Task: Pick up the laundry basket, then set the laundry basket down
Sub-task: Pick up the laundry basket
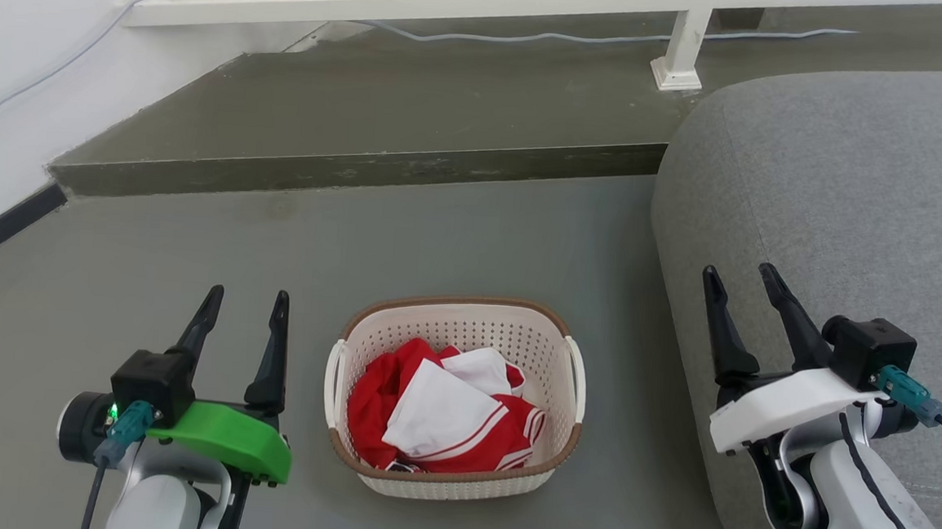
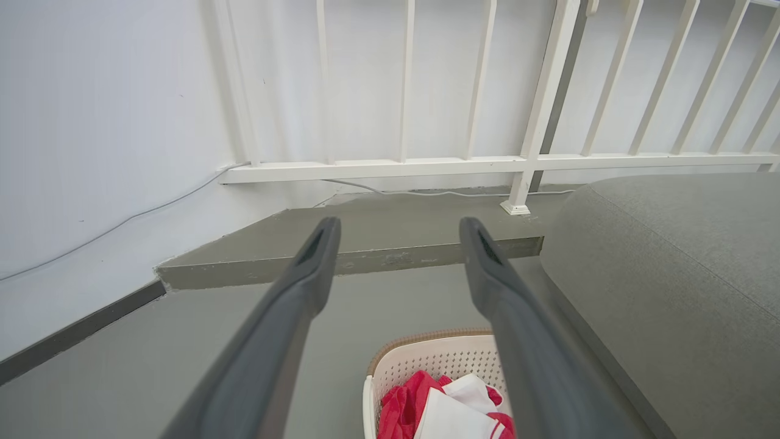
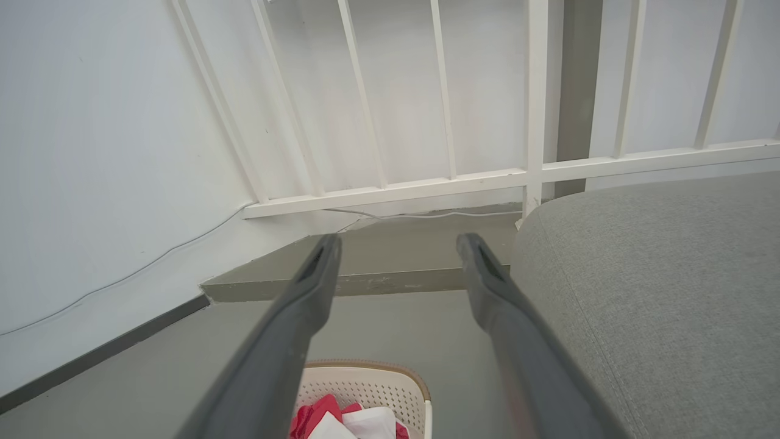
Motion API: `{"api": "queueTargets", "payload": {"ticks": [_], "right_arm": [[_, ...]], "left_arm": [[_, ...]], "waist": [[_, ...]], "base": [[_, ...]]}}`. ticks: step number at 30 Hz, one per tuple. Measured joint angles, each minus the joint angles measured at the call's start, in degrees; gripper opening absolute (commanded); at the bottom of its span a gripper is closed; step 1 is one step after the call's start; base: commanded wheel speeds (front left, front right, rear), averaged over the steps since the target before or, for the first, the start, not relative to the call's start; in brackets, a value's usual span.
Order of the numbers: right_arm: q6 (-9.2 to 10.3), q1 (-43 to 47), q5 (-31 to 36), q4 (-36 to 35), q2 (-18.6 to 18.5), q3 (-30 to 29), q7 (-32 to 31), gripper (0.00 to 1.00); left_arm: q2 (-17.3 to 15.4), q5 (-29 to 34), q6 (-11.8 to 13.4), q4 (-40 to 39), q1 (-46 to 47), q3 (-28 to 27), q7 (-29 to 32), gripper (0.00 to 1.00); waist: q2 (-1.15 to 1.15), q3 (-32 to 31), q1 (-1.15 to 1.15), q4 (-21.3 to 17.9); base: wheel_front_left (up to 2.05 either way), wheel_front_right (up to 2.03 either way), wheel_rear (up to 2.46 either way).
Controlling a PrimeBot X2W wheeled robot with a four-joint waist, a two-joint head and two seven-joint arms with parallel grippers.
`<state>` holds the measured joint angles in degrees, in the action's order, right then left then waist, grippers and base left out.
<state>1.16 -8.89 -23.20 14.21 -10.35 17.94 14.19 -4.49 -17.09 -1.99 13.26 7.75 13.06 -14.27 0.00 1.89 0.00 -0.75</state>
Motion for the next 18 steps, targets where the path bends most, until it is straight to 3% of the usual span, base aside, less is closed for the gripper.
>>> {"api": "queueTargets", "payload": {"ticks": [18], "right_arm": [[-0.07,-0.04,0.20,0.96,0.91,-0.57,0.16,1.00]], "left_arm": [[0.57,0.23,-0.46,0.11,0.15,-1.55,0.00,1.00]], "waist": [[0.00,0.79,0.00,0.03]], "base": [[0.00,0.00,0.00]]}}
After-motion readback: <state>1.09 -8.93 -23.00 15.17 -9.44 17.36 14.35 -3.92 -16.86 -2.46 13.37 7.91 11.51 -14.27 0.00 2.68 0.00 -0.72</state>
